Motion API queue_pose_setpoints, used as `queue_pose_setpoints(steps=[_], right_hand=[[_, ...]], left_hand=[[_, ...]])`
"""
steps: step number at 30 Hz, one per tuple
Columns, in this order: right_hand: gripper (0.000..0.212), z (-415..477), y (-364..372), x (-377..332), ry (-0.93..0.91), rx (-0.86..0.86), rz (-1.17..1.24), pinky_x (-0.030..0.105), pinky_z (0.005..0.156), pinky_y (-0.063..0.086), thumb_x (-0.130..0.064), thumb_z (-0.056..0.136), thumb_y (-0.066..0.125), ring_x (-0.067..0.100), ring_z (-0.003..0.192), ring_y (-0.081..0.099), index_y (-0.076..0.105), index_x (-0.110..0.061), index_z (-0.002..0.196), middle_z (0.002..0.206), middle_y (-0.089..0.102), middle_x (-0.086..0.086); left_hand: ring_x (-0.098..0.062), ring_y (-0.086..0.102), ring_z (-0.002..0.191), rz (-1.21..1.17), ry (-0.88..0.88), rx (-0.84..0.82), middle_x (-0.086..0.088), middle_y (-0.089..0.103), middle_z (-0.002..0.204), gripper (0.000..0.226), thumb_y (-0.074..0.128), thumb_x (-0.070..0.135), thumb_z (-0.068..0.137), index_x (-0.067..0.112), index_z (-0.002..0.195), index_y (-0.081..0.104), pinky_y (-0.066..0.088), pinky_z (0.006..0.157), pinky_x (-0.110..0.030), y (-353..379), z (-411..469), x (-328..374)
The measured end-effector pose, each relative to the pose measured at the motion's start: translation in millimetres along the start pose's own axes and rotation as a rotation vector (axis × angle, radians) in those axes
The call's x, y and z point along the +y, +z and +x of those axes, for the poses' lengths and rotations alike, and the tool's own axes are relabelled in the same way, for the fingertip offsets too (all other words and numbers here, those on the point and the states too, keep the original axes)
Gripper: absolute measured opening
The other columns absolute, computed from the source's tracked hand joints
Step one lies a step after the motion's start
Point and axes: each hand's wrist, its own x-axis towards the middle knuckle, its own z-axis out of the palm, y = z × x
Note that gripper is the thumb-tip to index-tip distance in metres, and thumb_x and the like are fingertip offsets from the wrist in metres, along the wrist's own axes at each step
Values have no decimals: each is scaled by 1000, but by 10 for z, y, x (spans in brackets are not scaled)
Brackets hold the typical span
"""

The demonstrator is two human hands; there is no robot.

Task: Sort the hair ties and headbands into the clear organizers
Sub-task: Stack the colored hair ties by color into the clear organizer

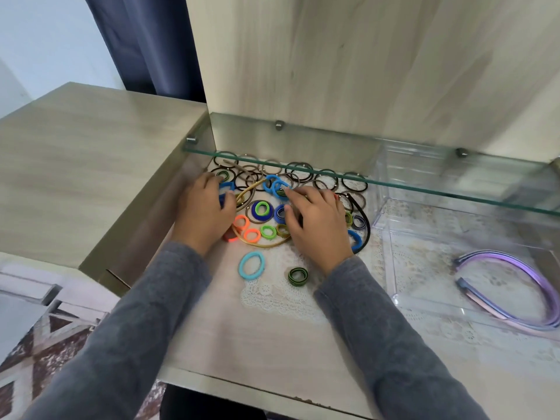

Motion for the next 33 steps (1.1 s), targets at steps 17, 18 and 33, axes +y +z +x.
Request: queue_pose_setpoints(steps=[17, 18, 33], right_hand=[[24, 311, 168, -40, 7, 46, -89, 40, 83, 36, -30, 92, 55, 26, 98, 49, 72, -20, 105, 101, 62, 3], [23, 309, 171, -37, 7, 48, -93, 40, 83, 36, -29, 92, 56, 26, 98, 49, 72, -19, 104, 101, 61, 3], [14, -51, -8, -48, -26, 126, 16, 48, 93, 38, -22, 91, 59, 23, 101, 50, 68, -21, 102, 99, 63, -3]], left_hand=[[-45, 60, 91, -13, -106, 44, -29, 62, 97, 30, 51, 17, 93, -4, 98, 72, 51, 84, -46, 108, 409, 56], [-45, 60, 93, -13, -121, 37, -29, 63, 98, 28, 52, 16, 93, -4, 98, 72, 51, 85, -46, 112, 432, 60], [-24, 67, 97, -129, -191, 96, -9, 75, 100, 24, 72, 24, 85, 9, 102, 77, 50, 88, -29, 72, 426, 138]])
